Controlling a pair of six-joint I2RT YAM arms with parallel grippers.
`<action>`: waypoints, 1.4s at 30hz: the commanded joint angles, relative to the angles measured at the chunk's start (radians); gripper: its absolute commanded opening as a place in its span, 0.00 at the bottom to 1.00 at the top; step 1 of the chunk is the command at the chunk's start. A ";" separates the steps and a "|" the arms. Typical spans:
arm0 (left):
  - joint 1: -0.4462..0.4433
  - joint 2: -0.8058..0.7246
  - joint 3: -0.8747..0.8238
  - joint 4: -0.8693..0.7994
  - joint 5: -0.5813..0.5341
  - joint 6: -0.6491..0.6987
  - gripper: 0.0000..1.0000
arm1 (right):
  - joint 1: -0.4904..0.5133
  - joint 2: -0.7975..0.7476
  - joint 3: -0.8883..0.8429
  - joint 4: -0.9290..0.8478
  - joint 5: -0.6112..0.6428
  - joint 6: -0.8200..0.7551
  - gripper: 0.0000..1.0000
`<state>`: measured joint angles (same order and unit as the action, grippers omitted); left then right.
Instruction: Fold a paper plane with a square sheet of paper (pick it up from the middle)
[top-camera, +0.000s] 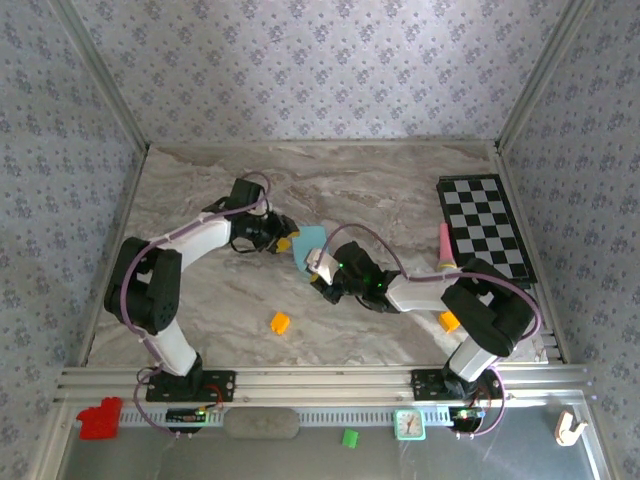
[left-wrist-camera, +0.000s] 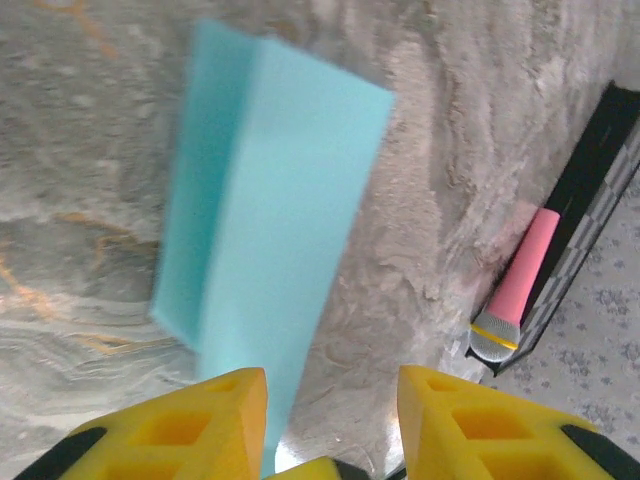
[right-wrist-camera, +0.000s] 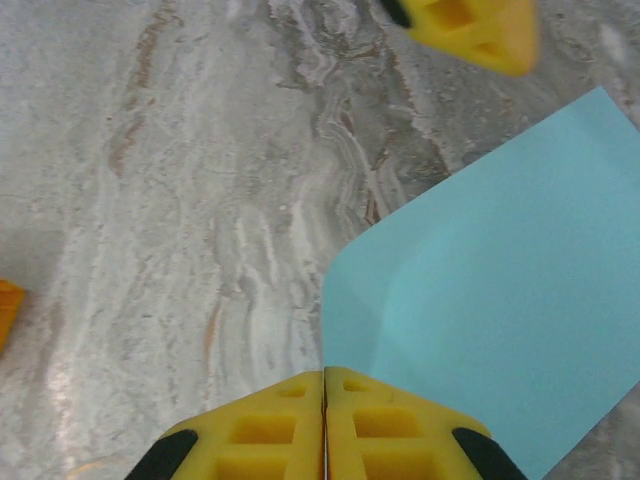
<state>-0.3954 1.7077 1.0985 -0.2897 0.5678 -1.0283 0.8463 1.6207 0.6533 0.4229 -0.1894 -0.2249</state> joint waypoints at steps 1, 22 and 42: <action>-0.024 0.004 0.034 -0.002 0.019 0.045 0.39 | -0.003 -0.003 0.008 -0.028 -0.092 0.060 0.07; -0.076 0.303 0.250 -0.287 -0.144 0.245 0.14 | -0.032 0.054 0.022 0.014 -0.163 0.271 0.05; -0.091 0.373 0.287 -0.343 -0.151 0.314 0.08 | -0.028 0.092 0.132 -0.157 0.045 0.354 0.05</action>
<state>-0.4744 2.0422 1.3769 -0.5846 0.4301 -0.7399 0.8158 1.6939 0.7540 0.3153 -0.1703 0.1074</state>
